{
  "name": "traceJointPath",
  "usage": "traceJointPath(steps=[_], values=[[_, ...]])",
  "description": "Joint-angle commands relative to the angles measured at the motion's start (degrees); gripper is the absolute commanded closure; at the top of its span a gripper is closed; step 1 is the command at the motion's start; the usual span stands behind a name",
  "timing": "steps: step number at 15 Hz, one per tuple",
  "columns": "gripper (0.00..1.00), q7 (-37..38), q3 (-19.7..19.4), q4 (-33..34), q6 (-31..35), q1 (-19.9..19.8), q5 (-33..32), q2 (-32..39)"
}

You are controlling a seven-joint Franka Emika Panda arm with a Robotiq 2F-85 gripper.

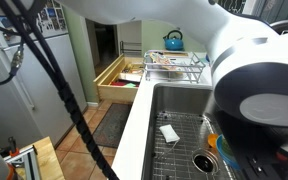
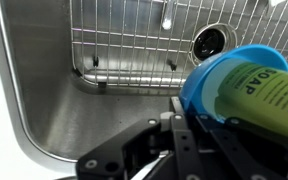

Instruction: Pick up the orange bowl and put it in the sink, pick up the blue bowl and put it on the kitchen counter in front of the sink, pick up the green container and put it in the blue bowl, move the blue bowl to the kitchen counter next to the tap

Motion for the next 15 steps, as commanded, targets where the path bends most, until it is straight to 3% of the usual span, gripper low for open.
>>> traceJointPath(steps=[1,5,6,10,15], values=[[0.99,10.5,1.0,5.7,0.2,-2.2,1.2,4.8],[0.99,22.6,1.4,9.7,2.5,-2.5,2.4,8.5],[0.96,18.5,1.9,7.1,1.4,-2.6,0.1,6.1],[0.99,23.5,2.0,8.8,4.1,-2.3,1.1,8.1],[0.99,36.4,1.4,11.0,6.5,-1.4,1.8,10.3]])
